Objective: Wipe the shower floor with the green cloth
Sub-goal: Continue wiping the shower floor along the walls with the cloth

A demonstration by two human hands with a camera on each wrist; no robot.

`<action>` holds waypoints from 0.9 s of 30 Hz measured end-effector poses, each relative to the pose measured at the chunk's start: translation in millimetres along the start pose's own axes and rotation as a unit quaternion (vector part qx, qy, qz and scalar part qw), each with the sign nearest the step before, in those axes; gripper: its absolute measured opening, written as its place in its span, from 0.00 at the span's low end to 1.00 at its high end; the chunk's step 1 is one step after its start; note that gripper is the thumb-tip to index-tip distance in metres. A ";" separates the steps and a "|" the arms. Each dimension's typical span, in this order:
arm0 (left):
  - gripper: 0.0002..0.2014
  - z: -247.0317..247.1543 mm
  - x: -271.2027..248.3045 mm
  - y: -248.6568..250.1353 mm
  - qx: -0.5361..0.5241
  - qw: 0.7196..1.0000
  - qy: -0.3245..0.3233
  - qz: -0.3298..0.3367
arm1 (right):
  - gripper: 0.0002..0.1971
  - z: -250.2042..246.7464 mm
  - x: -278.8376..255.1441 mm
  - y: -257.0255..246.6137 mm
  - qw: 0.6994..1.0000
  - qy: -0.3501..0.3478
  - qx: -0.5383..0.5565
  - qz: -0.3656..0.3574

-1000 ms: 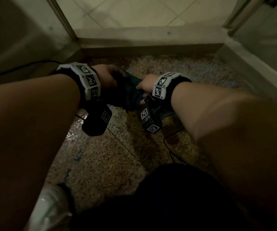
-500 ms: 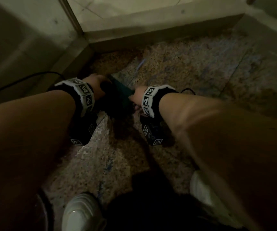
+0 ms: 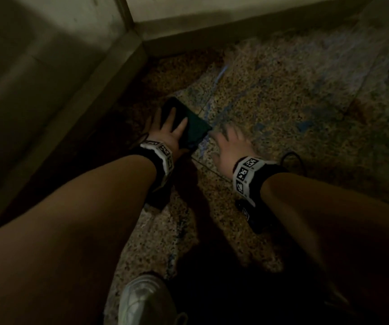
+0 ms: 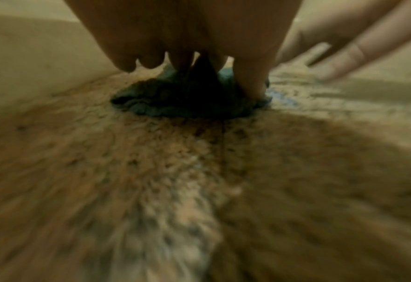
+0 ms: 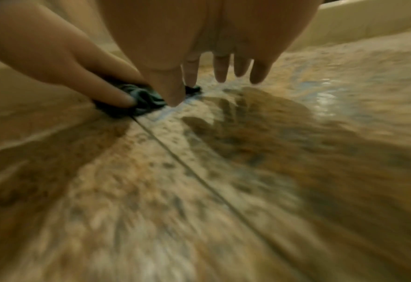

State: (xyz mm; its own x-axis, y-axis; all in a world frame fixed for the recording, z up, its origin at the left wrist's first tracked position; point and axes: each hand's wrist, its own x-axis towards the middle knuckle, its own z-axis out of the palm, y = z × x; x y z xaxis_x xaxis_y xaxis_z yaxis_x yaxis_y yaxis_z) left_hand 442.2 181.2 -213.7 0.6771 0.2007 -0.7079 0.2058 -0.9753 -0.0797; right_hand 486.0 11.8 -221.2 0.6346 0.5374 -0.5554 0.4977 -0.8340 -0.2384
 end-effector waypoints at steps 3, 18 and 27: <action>0.35 -0.9 7.7 3.1 0.000 1.000 0.006 0.014 | 0.29 -1.1 6.8 -8.6 1.000 0.022 0.011 -0.017; 0.29 14.8 8.8 -42.7 -0.053 0.998 0.029 -0.022 | 0.30 11.3 16.8 -18.7 0.998 0.008 0.006 -0.057; 0.31 -29.6 54.9 -64.7 -0.050 0.997 0.020 -0.057 | 0.28 6.7 16.9 -18.8 0.997 -0.033 0.039 -0.051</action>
State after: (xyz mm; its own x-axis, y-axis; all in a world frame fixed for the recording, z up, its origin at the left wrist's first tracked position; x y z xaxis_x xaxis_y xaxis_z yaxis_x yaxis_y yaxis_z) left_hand 487.0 258.1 -226.6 0.6729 0.3148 -0.6694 0.3512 -0.9324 -0.0854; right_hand 483.4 35.7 -231.4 0.5410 0.6129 -0.5759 0.5086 -0.7838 -0.3564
